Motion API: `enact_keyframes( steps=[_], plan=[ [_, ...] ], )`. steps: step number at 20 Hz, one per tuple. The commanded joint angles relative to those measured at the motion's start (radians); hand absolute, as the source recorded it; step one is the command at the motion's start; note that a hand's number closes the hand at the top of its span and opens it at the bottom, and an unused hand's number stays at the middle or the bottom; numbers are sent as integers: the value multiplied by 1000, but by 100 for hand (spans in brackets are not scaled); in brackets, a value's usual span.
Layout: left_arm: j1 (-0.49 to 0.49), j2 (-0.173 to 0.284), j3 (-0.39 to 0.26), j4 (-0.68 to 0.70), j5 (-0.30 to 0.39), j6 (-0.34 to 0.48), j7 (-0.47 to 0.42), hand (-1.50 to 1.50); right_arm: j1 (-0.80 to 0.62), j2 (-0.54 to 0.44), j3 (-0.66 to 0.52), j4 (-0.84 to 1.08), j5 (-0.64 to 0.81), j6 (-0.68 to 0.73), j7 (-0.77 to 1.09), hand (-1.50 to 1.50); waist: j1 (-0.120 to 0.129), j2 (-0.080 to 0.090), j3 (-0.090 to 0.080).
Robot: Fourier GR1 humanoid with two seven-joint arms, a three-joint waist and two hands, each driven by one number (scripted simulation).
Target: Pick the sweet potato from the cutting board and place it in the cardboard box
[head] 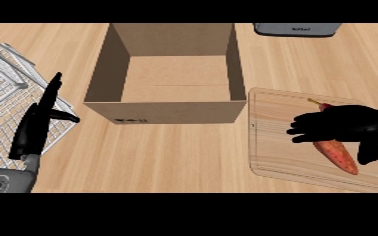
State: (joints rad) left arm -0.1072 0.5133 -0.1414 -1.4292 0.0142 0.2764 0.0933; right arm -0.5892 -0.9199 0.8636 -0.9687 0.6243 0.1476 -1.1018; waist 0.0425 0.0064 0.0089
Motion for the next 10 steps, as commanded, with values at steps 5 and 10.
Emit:
enact_keyframes(
  steps=[5, 10],
  plan=[
    [21, 30, 40, 25, -27, 24, 28, 0, -33, 3, 44, 43, -45, 46, -284, -150, -8, 3, -7],
    [32, 48, 88, 68, 5, -7, -23, 0, -1, -79, 90, -9, -32, -9, -291, -150, -32, -2, -9]
  ],
)
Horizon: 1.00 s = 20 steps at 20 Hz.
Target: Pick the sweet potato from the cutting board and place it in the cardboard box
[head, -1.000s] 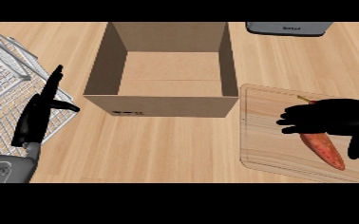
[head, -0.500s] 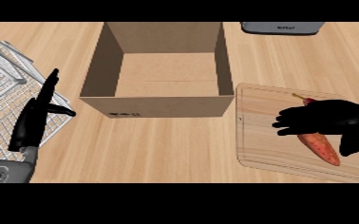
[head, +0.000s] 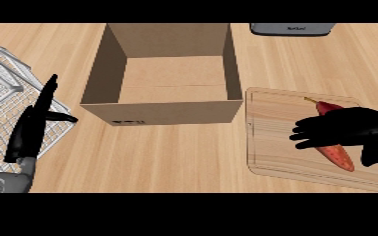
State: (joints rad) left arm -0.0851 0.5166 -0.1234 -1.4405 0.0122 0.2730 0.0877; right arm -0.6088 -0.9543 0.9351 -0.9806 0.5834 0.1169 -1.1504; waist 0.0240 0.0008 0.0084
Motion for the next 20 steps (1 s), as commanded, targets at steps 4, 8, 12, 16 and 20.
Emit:
enact_keyframes(
  steps=[4, 8, 12, 16, 20],
  plan=[
    [9, 31, 67, 91, -14, 2, -27, 0, -30, 9, 36, 59, 62, 19, -160, -150, -6, 6, -8],
    [39, 11, 39, 44, -42, 14, -14, 0, -56, 88, 39, 124, 87, 18, -101, -150, 5, 6, -7],
    [-27, -3, 72, 123, -37, 7, -12, 0, 12, 101, 28, 99, 82, -44, -77, 150, -22, 4, -8],
    [25, 4, 83, 124, -27, -10, -67, 0, 24, 121, -55, 124, 10, -167, -128, 150, -18, 7, -8],
    [9, -14, 69, 97, -52, 11, -23, 0, 16, 232, -77, 169, 24, -213, -73, 150, -9, 8, -7]
  ],
)
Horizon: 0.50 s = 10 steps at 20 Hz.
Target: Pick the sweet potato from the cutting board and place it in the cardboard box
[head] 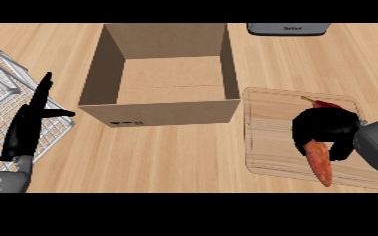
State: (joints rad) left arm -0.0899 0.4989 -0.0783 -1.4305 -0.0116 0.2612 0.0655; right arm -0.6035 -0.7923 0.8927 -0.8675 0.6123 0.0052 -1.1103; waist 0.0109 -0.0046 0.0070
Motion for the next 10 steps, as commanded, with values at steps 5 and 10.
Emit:
enact_keyframes(
  steps=[5, 10],
  plan=[
    [85, 28, 59, 32, 1, 34, 31, 0, 136, 98, -223, 115, -189, -32, 485, 150, -114, -26, -12],
    [116, 50, 92, 47, -5, 59, 49, 0, 198, 122, -359, 173, -284, -150, 763, 150, -203, -57, -20]
  ],
)
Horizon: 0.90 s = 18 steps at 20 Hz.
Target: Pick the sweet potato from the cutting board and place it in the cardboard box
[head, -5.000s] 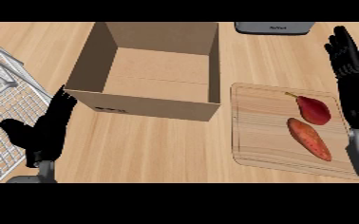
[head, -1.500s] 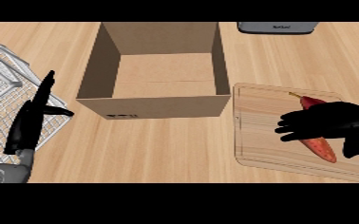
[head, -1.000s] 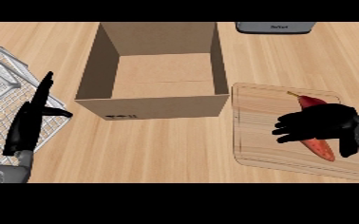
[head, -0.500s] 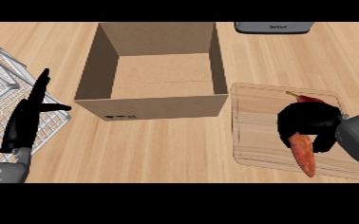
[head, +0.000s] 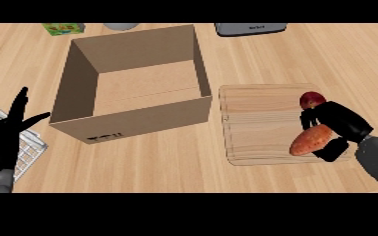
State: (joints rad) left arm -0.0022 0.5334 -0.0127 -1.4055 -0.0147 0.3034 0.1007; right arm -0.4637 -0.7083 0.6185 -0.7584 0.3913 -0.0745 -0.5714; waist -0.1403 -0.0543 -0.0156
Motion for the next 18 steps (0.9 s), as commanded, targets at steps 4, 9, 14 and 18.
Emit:
enact_keyframes(
  steps=[4, 9, 14, 18],
  plan=[
    [53, 24, 39, 27, -3, 25, 21, 0, 68, 65, -136, 33, -61, -216, 424, 150, -51, -18, -4],
    [59, 25, 30, 22, -5, 15, 20, 0, -17, 113, -175, -86, -20, -411, 611, 150, -20, -27, -6],
    [27, 31, 26, 21, -4, 1, 18, 0, -108, 185, -114, -216, 105, -507, 802, 150, 15, -14, -5],
    [31, 18, 18, 31, 4, -12, -1, 0, -157, 290, -55, -300, 183, -504, 1002, 150, 46, -6, -3]
  ],
)
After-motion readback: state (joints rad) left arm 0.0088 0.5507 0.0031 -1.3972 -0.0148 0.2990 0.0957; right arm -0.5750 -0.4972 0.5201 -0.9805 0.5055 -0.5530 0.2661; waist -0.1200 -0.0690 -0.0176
